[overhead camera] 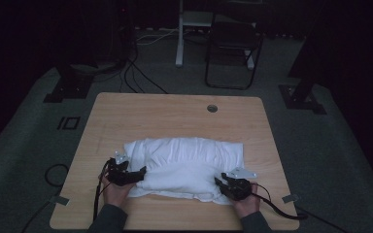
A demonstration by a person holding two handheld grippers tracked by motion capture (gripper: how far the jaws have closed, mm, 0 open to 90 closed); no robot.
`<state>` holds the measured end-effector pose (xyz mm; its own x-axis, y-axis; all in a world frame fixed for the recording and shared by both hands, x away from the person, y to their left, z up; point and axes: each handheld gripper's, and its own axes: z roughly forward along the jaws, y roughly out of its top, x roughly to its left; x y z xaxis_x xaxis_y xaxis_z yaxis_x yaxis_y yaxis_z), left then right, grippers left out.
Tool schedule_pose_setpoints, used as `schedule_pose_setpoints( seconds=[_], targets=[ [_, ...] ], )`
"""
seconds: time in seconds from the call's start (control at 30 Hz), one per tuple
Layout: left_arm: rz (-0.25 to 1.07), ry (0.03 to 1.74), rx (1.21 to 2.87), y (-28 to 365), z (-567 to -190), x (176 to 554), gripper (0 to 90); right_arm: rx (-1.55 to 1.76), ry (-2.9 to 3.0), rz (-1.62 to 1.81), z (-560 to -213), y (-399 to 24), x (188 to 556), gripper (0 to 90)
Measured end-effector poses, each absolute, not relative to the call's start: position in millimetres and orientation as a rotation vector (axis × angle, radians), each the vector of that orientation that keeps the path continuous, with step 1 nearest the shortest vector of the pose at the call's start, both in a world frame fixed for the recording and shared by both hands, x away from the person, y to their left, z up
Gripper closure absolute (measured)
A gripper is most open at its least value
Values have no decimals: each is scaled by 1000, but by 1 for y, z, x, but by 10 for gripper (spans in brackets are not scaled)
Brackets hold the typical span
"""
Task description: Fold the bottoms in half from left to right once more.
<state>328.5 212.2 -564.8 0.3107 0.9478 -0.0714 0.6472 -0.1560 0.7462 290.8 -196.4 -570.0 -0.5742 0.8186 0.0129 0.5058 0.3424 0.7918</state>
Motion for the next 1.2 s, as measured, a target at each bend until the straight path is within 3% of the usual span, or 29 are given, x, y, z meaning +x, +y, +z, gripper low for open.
schedule_pose_setpoints(
  seconds=[0.23,0.47,0.87,1.0,1.2],
  targets=[
    [624,1519,1892,211,-566,330,0,1149,2226,1113,-571,-197,291,609],
    [618,1491,1908,209,-566,329,9,1144,2227,1120,-571,-197,291,607],
    [615,1451,1900,194,-560,319,460,1151,2226,1135,-571,-198,291,598],
    [542,1401,1898,192,-561,317,758,1153,2226,1136,-571,-198,291,594],
    [503,1384,1883,196,-561,318,835,1163,2225,1140,-570,-197,291,573]
  ],
)
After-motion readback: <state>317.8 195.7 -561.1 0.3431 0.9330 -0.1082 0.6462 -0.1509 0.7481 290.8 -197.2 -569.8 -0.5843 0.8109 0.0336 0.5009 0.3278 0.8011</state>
